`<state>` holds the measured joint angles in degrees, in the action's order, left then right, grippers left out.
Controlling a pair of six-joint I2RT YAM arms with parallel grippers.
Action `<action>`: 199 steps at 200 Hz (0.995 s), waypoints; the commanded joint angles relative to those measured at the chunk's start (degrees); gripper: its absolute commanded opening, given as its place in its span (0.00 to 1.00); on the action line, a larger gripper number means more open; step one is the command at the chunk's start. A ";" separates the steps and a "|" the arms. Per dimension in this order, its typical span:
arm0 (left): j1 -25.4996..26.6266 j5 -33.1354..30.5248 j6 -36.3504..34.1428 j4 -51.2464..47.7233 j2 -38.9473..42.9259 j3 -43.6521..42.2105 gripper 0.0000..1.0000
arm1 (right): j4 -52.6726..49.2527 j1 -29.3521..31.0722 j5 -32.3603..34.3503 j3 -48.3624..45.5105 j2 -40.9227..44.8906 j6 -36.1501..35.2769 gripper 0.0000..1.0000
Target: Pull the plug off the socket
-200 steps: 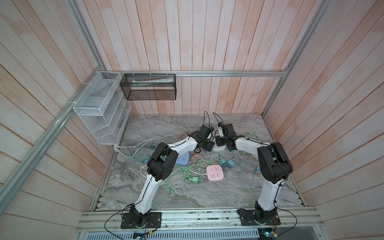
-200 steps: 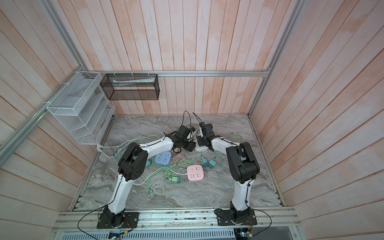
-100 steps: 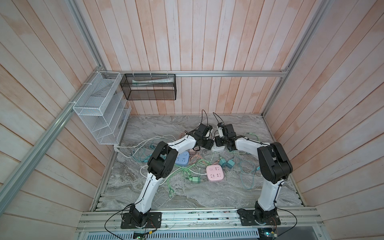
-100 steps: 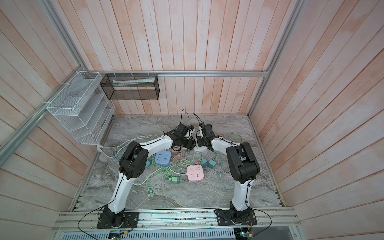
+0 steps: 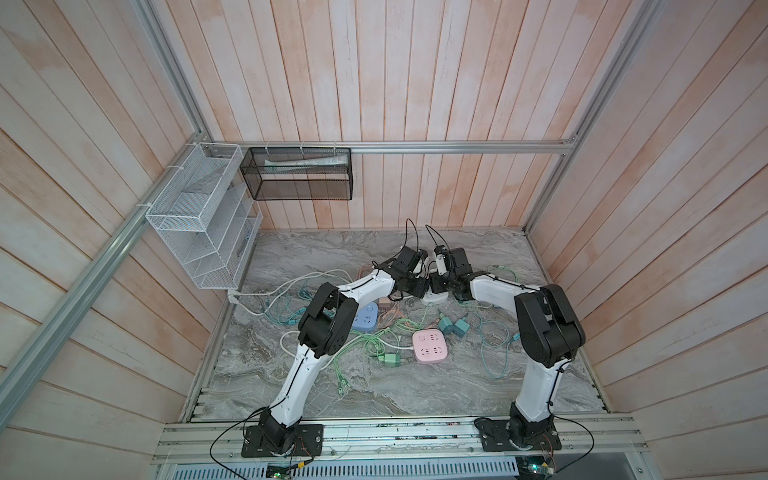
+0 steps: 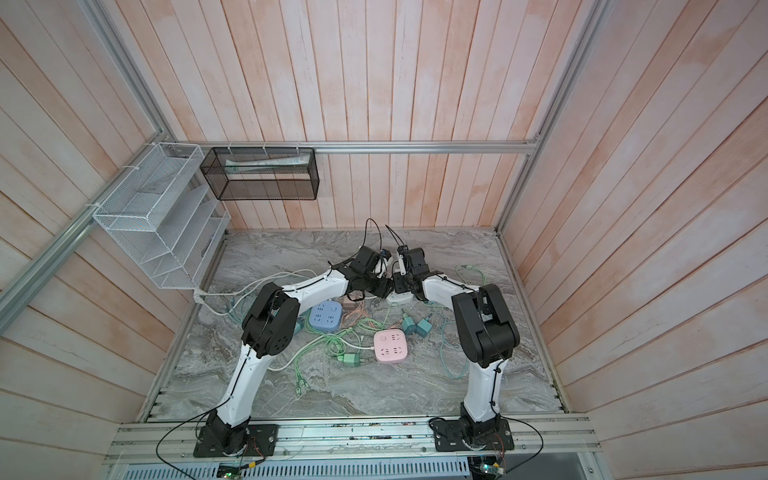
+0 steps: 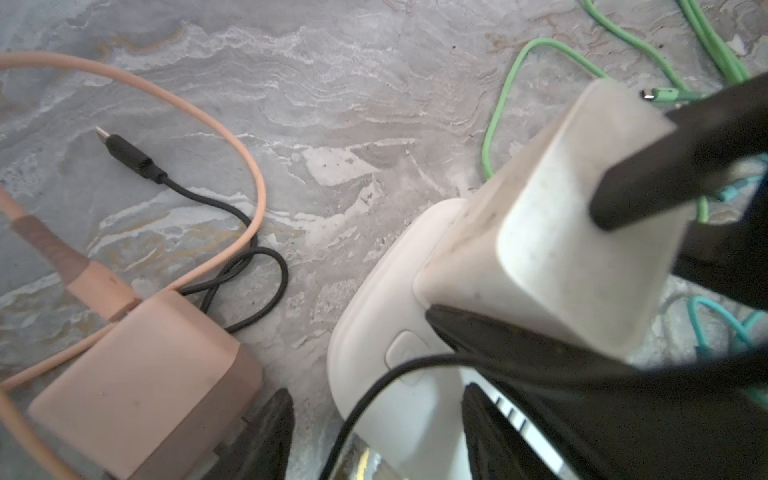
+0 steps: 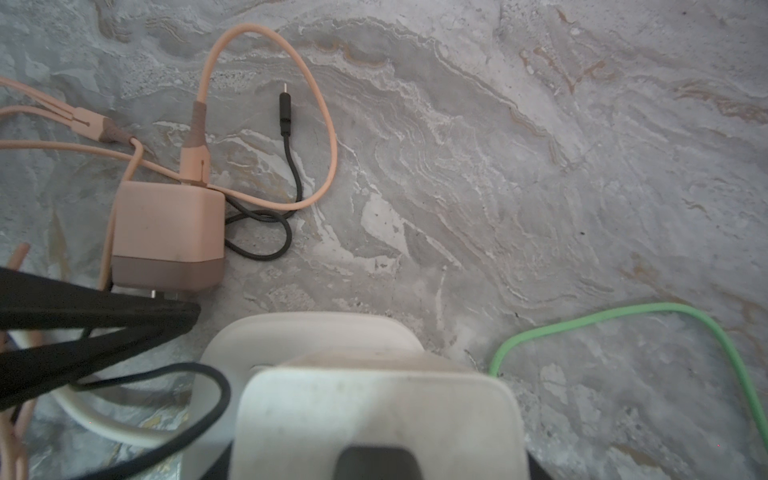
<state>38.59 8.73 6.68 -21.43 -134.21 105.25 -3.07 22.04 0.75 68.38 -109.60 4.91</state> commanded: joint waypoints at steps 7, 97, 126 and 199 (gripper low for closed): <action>0.17 -2.09 -1.01 -5.55 -4.37 -1.47 0.63 | -1.52 0.11 -0.40 0.70 1.56 0.46 0.20; 0.13 -2.45 -1.26 -6.19 -4.92 -2.07 0.59 | -3.63 1.13 3.45 2.46 0.97 -1.65 0.18; -0.33 -0.25 0.15 -4.84 -4.29 -2.95 0.57 | -5.73 2.30 7.13 3.65 -0.69 -3.32 0.18; -1.06 -0.38 0.27 -4.32 -3.51 -4.82 0.54 | -3.39 0.64 0.34 2.66 1.27 0.07 0.16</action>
<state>37.89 11.57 7.60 -17.98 -133.82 102.91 -6.46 23.35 5.32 70.00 -109.65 3.44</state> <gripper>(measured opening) 0.549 0.538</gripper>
